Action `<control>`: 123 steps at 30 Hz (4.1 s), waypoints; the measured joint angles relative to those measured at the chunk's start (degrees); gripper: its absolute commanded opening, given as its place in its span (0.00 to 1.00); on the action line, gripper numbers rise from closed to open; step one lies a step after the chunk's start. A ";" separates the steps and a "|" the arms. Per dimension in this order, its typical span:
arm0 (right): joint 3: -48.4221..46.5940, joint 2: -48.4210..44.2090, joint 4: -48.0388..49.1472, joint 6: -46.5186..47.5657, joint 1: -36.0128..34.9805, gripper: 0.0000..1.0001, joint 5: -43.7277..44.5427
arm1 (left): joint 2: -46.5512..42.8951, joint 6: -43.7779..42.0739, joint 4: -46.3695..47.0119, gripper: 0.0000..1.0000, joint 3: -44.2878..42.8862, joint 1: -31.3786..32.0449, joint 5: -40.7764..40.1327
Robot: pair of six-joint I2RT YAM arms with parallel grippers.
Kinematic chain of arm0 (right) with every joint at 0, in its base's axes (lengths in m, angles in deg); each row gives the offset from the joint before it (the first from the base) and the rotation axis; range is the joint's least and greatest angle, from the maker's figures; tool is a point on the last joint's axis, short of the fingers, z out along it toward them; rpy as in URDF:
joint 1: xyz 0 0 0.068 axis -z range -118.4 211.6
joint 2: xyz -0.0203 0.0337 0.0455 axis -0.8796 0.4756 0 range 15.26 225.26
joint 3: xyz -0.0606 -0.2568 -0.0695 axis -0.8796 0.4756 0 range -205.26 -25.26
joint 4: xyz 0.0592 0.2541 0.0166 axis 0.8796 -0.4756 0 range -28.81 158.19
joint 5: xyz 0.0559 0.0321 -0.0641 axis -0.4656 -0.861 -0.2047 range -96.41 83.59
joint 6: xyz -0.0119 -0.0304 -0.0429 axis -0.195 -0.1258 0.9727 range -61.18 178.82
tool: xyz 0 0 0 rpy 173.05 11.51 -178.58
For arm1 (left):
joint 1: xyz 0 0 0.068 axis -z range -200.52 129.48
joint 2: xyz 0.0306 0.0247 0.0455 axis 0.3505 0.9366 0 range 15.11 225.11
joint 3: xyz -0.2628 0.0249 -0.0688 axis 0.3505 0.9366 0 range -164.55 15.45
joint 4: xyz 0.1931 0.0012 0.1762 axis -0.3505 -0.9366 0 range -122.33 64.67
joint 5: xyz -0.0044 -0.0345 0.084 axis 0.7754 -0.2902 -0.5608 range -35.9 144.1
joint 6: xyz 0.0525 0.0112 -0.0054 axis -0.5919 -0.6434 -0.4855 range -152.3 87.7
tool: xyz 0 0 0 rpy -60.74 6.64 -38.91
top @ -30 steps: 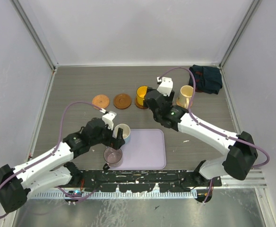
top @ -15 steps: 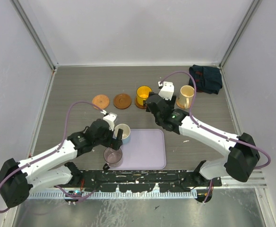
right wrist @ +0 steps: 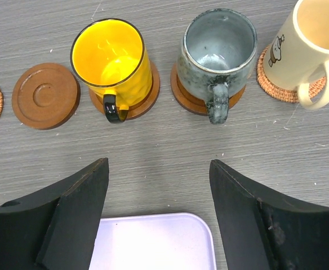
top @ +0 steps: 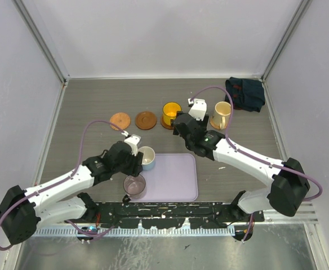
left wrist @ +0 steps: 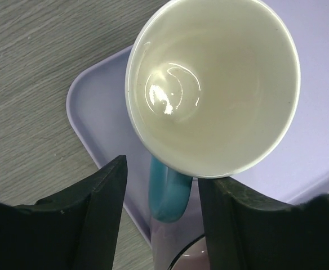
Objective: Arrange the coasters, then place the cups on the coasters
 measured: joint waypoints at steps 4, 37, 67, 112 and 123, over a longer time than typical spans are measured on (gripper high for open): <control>0.00 0.00 0.35 -0.09 0.00 0.77 -0.57 | 1.03 0.07 0.48 0.19 -0.02 0.00 0.92; 9.20 -8.50 3.76 0.52 0.00 0.74 0.70 | 22.47 -0.87 -1.42 0.00 -27.06 1.57 -20.11; 15.32 -17.14 3.48 3.69 0.11 0.72 4.90 | 50.73 -1.11 -15.21 0.00 -54.60 -11.82 -16.31; 15.32 -13.60 3.06 2.86 0.11 0.72 1.46 | 51.49 1.81 -11.72 0.00 -53.59 -12.24 -15.06; 15.32 -12.81 3.06 2.82 0.11 0.72 0.85 | 51.74 1.90 -11.54 0.10 -53.18 -12.24 -15.06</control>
